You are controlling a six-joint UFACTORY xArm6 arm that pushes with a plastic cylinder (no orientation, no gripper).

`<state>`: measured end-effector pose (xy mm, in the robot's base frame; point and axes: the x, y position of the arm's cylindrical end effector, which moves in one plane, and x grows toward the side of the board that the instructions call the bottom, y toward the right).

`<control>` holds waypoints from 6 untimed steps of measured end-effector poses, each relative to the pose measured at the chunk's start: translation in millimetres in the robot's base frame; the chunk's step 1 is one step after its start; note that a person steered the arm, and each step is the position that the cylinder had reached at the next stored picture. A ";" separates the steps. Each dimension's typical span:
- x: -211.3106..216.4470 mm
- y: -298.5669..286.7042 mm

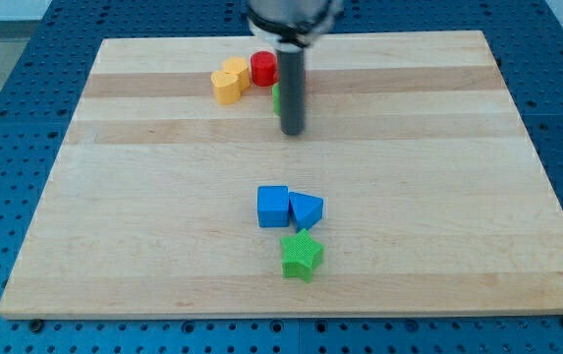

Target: Slightly push the green star and blue cube upwards of the board

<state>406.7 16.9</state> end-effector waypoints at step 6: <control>192.7 -7.8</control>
